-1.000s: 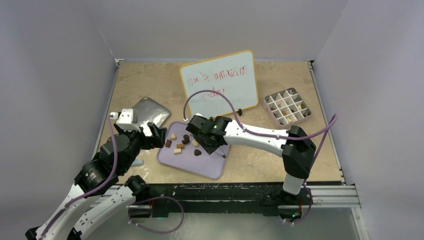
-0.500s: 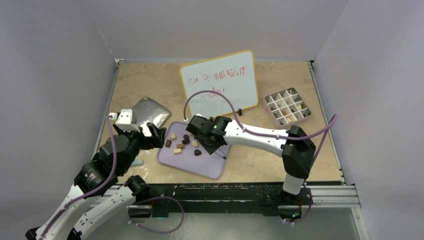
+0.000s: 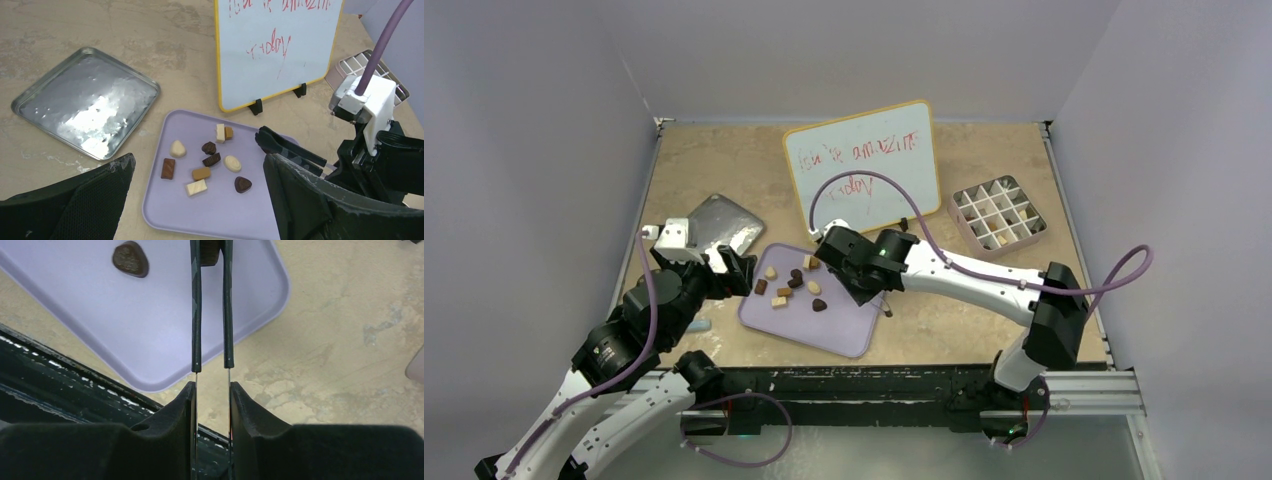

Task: Pack the chocolate
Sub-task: Pick up the fake chocolate from the plate, then place the fake chocolate in the packing box.

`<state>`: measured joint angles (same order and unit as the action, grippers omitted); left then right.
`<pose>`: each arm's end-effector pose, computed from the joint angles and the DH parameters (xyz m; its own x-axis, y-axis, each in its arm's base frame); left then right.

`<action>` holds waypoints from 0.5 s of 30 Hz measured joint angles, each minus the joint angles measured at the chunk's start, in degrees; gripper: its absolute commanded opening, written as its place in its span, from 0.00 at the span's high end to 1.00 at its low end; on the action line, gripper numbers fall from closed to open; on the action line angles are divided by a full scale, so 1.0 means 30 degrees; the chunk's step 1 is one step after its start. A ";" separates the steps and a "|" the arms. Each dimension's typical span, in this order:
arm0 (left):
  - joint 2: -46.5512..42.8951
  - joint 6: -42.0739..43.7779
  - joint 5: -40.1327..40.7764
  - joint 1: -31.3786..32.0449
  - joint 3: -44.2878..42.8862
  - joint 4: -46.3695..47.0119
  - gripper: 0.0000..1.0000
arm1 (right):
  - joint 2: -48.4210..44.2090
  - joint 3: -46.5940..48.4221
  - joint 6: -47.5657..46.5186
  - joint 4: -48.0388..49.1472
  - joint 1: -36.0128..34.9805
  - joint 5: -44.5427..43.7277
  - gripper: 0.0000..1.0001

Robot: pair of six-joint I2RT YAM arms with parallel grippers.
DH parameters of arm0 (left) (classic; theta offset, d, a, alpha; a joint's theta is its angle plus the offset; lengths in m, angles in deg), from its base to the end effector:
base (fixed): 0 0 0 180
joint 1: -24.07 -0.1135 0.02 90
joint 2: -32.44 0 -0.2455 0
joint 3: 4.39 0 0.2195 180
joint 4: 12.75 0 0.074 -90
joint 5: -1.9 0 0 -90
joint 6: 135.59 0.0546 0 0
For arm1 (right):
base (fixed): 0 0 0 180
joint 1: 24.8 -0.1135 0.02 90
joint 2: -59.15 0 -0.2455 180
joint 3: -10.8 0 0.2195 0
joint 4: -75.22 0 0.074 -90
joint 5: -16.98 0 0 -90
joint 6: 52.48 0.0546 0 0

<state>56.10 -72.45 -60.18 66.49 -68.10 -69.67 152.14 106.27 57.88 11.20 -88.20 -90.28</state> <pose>0.0764 -0.0352 0.3178 -0.3110 -0.2566 -0.9151 0.1398 0.9400 -0.3111 0.1543 0.2719 0.2573 -0.6441 -0.5442 -0.5375 -0.6042 0.7929 -0.0788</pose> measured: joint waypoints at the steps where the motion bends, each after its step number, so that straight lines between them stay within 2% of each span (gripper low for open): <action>1: 0.0000 0.0007 0.0000 0.0000 0.0000 0.0000 0.00 | -0.0073 0.0000 0.0000 -0.0124 0.0095 -0.0095 0.89; 6: 0.0000 0.0007 0.0000 0.0000 0.0000 0.0000 0.00 | -0.0393 0.0000 0.0000 -0.0947 0.1800 -0.0896 0.89; 15: 0.0087 0.0015 -0.0087 0.0000 0.0000 0.0000 0.00 | -0.2521 -0.0175 -0.0168 -0.1705 0.7679 -0.2812 0.89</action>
<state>56.36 -72.40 -60.44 66.49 -68.10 -69.67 144.58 105.75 57.37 6.08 -65.16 -98.71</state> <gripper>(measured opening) 0.996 0.298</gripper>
